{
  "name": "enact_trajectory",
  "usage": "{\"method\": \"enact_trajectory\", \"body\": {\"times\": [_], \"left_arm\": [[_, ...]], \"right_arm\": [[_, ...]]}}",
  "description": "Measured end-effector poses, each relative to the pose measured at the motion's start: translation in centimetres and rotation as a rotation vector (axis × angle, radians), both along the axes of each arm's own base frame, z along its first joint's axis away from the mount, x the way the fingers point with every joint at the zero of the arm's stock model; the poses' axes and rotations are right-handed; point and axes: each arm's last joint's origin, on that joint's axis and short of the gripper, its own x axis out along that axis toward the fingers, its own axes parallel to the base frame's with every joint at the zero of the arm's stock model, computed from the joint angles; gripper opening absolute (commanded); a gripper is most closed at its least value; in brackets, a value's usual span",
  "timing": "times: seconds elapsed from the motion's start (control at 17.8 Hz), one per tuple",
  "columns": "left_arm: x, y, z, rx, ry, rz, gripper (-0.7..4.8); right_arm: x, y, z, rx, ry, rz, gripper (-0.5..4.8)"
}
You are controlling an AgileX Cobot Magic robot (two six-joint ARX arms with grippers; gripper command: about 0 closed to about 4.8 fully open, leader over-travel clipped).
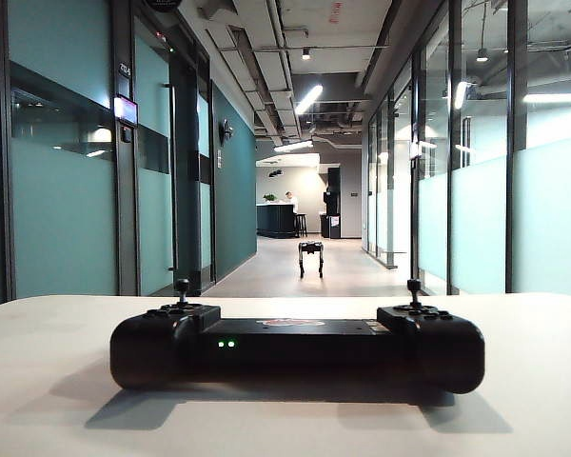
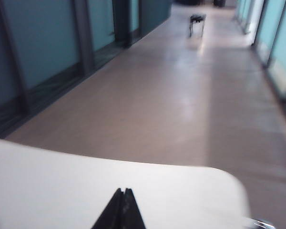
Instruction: Push the left joystick on the remote control sitting on the white table forward to make the robot dog walk in a straight line until it approaches the door.
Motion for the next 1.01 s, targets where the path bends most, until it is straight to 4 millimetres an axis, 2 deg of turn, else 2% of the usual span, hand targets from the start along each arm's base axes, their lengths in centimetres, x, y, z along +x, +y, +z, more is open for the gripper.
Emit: {"method": "enact_trajectory", "body": {"times": [0.39,0.5,0.73,1.01], "left_arm": [[0.0,0.0,0.0,-0.003,0.000,0.000,-0.05],[0.0,0.0,0.0,-0.003,0.000,0.000,-0.05],[0.0,0.0,0.0,-0.003,0.000,0.000,-0.05],[0.0,0.0,0.0,-0.003,0.000,0.000,-0.05]], "right_arm": [[-2.1,-2.9,-3.8,0.011,-0.111,-0.243,-0.06],[-2.5,-3.2,-4.3,0.012,-0.153,-0.273,-0.05],[-2.2,-3.3,-5.5,0.009,-0.118,-0.283,-0.05],[-2.2,-3.2,-5.6,0.009,-0.107,-0.276,-0.06]]}}
